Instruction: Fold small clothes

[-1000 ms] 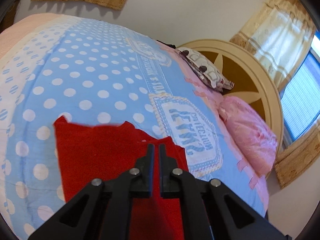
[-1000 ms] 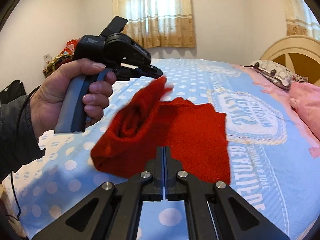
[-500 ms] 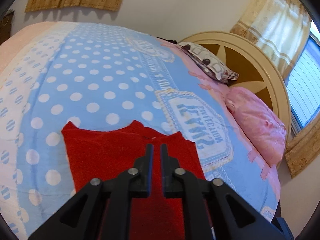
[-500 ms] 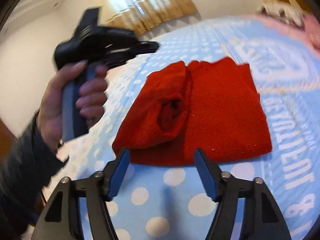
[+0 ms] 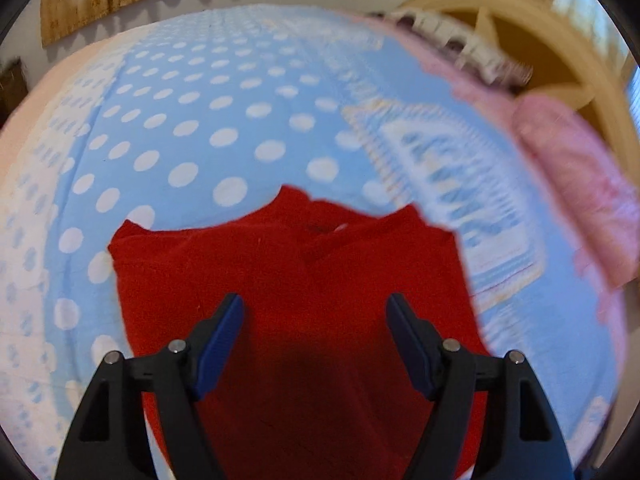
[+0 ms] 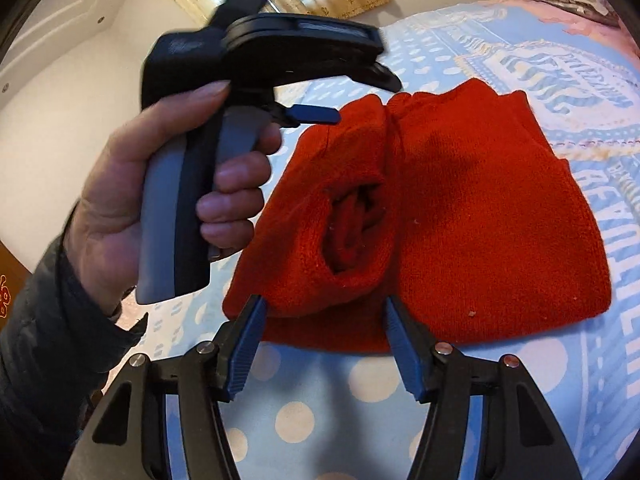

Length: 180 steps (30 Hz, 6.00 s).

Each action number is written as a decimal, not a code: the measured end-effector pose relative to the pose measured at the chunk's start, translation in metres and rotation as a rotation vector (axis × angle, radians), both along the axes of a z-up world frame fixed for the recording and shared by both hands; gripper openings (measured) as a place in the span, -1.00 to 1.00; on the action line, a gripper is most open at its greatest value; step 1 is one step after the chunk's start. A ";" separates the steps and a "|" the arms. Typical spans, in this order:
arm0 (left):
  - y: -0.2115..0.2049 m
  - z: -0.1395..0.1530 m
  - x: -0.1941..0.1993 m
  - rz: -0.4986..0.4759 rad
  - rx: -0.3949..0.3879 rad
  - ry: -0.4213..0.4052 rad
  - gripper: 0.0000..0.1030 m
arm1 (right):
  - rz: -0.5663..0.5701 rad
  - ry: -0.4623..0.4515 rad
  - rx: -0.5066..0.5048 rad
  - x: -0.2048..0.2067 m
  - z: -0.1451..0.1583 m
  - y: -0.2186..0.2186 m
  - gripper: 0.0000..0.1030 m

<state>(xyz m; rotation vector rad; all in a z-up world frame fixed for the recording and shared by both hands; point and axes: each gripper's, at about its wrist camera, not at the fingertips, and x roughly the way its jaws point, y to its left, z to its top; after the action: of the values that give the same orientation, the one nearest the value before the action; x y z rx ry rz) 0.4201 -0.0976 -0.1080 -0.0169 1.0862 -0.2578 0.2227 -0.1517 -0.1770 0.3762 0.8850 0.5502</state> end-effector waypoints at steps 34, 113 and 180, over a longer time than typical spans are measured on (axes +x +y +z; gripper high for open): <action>-0.019 0.052 -0.020 -0.067 -0.038 -0.128 -0.82 | -0.108 -0.177 0.019 -0.026 0.024 -0.031 -0.87; 0.006 -0.033 -0.157 -0.102 -0.005 -0.310 0.96 | -0.144 -0.129 -0.379 0.091 0.083 -0.040 -0.30; 0.063 -0.013 -0.186 -0.109 -0.228 -0.202 -0.10 | -0.095 -0.035 -0.037 0.081 0.022 -0.075 -0.53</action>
<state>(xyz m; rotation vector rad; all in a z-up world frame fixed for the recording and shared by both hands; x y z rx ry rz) 0.2344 -0.0342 -0.1211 -0.1329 0.8535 -0.4703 0.3041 -0.2270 -0.1546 0.3722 0.8378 0.4514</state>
